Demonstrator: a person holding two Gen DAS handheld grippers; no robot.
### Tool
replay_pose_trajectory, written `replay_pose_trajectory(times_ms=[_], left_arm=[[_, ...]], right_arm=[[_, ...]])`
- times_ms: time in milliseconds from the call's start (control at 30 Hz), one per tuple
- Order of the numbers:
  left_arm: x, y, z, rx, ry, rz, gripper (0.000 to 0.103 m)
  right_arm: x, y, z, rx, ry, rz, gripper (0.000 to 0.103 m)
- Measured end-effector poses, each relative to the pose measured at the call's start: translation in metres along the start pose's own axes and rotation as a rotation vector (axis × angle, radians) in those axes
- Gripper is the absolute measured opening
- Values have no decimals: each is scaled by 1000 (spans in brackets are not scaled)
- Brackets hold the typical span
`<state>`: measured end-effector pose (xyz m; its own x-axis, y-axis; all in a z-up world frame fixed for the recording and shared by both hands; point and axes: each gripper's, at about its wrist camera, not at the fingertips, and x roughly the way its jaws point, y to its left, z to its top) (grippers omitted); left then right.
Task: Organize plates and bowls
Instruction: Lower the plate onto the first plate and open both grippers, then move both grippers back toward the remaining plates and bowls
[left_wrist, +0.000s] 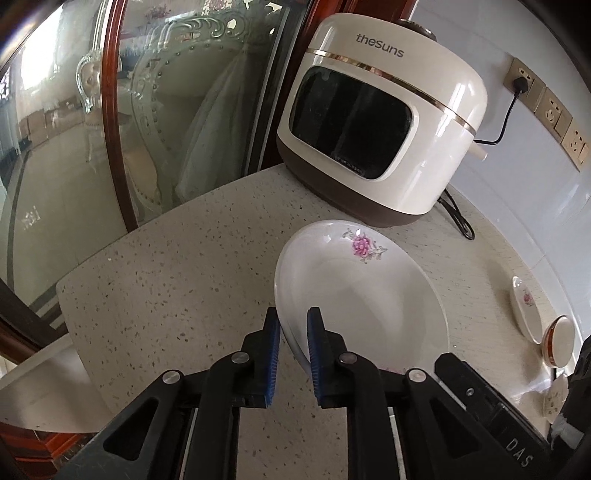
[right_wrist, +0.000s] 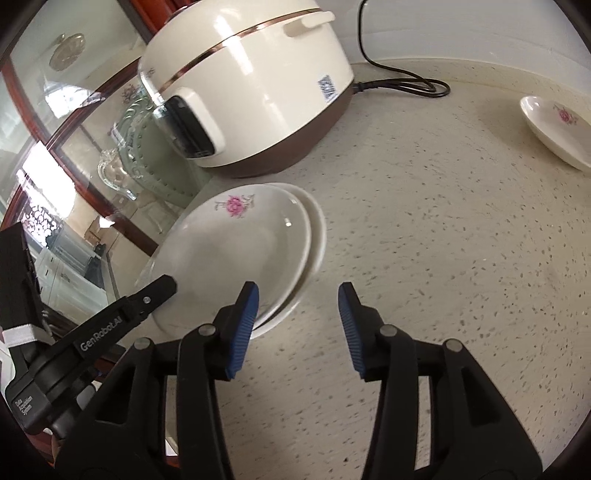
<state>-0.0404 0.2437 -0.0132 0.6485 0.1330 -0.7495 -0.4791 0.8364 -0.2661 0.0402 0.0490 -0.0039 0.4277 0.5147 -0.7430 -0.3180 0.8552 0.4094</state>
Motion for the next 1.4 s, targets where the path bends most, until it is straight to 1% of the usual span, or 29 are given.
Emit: replay_pose_trajectory(times_ms=[233, 333, 567, 633, 800, 1033, 1133, 1200, 1267, 1300, 1400], left_arm=[[10, -3, 2, 11, -5, 19, 13], [12, -5, 3, 23, -19, 33, 12], [17, -3, 8, 25, -30, 25, 12], [17, -4, 8, 24, -36, 25, 12], [19, -3, 7, 10, -43, 18, 12], [22, -3, 9, 8, -43, 14, 15], [22, 0, 11, -7, -42, 17, 26], [20, 1, 11, -21, -52, 20, 42], [15, 2, 11, -32, -79, 18, 51], [12, 1, 11, -32, -91, 20, 54], [3, -3, 11, -28, -128, 10, 58]], right_arm=[[6, -10, 5, 16, 0, -2, 49], [8, -11, 6, 15, 1, -6, 49], [13, -12, 8, 14, 10, 0, 49], [14, -13, 8, 15, 12, -2, 52], [14, -13, 8, 10, 12, -7, 57], [15, -13, 9, 8, 11, -14, 58], [14, -16, 9, 21, 11, -5, 60], [12, -17, 9, 32, 8, 0, 64], [8, -19, 8, 36, 0, -5, 66], [7, -19, 8, 38, -2, -5, 67], [0, -24, 7, 54, -11, -2, 69]])
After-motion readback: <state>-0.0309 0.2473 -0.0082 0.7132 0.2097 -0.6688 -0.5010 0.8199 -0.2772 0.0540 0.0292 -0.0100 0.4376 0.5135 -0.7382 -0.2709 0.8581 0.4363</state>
